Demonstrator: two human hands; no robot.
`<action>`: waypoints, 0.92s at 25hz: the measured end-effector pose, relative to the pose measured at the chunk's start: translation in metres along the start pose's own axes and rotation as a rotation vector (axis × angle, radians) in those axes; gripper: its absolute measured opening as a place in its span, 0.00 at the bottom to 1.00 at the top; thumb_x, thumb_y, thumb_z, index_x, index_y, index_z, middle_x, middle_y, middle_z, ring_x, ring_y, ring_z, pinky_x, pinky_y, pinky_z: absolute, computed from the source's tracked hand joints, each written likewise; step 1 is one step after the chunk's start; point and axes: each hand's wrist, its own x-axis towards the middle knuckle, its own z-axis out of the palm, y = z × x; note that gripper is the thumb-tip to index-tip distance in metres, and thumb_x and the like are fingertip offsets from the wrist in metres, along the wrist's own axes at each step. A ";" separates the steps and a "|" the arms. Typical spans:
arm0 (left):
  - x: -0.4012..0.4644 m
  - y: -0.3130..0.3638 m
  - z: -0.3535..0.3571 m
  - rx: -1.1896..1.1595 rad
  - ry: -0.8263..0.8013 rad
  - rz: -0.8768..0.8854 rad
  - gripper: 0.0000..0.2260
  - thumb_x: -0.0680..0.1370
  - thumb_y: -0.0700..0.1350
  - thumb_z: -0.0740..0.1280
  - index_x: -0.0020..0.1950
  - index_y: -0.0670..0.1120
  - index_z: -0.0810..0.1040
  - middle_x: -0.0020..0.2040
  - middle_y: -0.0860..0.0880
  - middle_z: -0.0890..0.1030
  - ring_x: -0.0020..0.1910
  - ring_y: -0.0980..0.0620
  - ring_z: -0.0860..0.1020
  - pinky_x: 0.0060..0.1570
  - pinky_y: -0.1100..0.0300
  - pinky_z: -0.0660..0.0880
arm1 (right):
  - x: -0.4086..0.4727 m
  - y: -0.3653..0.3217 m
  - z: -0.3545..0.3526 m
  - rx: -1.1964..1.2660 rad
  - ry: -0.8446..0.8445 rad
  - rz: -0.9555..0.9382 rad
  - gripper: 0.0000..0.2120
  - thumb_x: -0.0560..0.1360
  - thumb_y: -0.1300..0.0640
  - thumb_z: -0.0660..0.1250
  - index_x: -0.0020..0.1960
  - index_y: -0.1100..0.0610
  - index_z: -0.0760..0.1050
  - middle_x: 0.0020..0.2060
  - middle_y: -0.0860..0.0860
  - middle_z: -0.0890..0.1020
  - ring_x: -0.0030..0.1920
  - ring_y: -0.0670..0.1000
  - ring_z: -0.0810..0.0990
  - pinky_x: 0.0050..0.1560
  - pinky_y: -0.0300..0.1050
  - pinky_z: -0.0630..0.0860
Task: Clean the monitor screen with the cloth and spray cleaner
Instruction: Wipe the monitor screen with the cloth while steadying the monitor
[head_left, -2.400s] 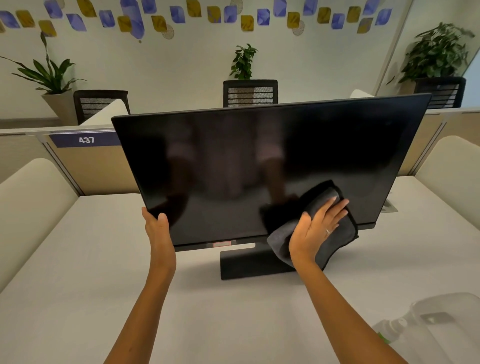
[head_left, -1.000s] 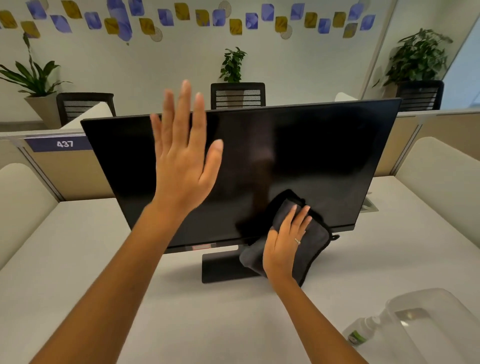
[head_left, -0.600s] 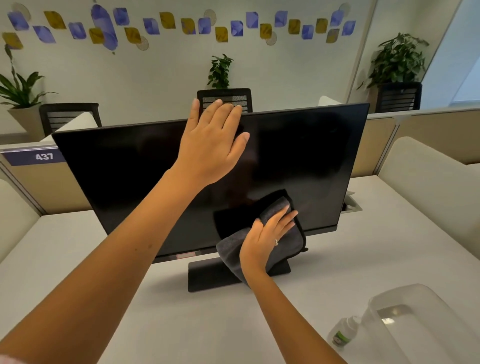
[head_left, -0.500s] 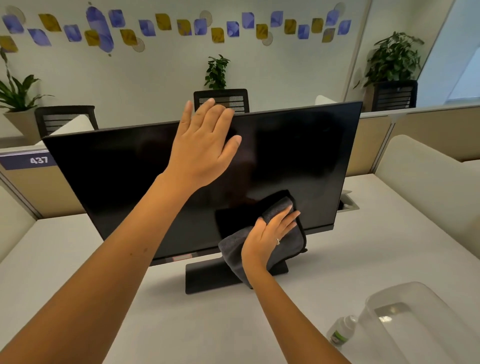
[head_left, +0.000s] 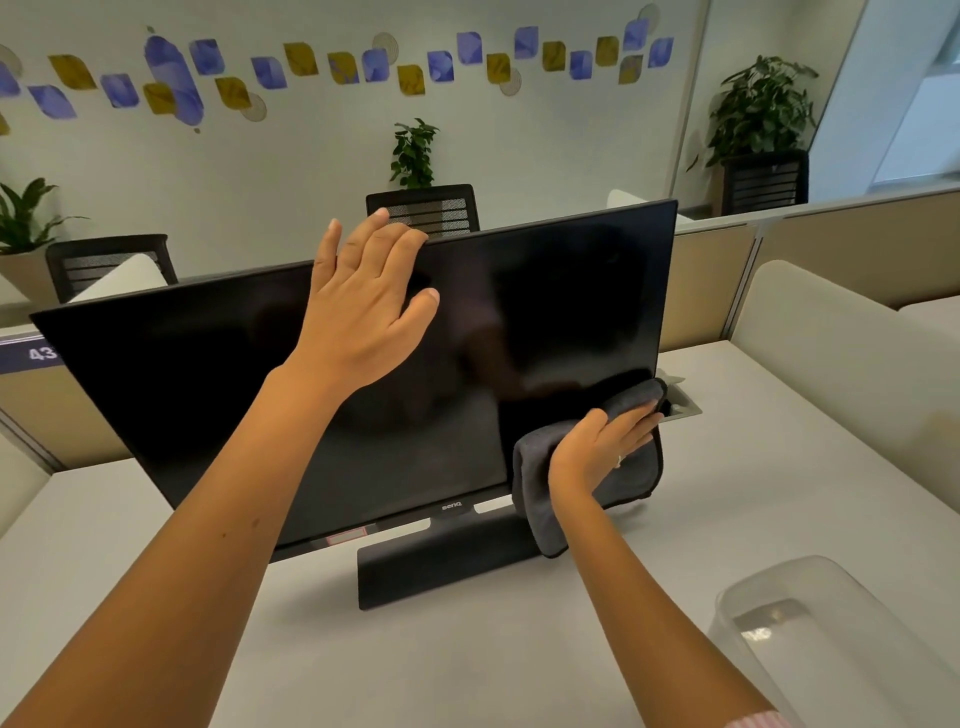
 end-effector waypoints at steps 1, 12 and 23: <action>0.000 0.001 0.000 -0.001 -0.003 0.000 0.21 0.77 0.52 0.54 0.69 0.49 0.62 0.71 0.50 0.65 0.75 0.53 0.51 0.72 0.53 0.36 | -0.007 0.003 0.002 -0.018 -0.007 -0.010 0.29 0.80 0.59 0.51 0.77 0.56 0.42 0.77 0.53 0.45 0.77 0.58 0.43 0.75 0.60 0.52; -0.002 0.001 -0.009 -0.048 -0.060 -0.038 0.22 0.72 0.48 0.53 0.66 0.49 0.62 0.70 0.50 0.65 0.74 0.52 0.52 0.72 0.50 0.36 | -0.058 0.027 0.016 -0.038 -0.165 -0.039 0.30 0.80 0.62 0.54 0.77 0.57 0.44 0.77 0.53 0.43 0.76 0.58 0.41 0.75 0.59 0.51; 0.002 0.002 -0.010 -0.044 -0.116 -0.010 0.23 0.72 0.49 0.53 0.67 0.49 0.60 0.69 0.49 0.65 0.73 0.52 0.53 0.71 0.51 0.36 | 0.020 -0.042 0.003 -0.056 -0.030 -0.287 0.27 0.79 0.63 0.51 0.76 0.60 0.49 0.77 0.58 0.48 0.76 0.61 0.45 0.75 0.61 0.49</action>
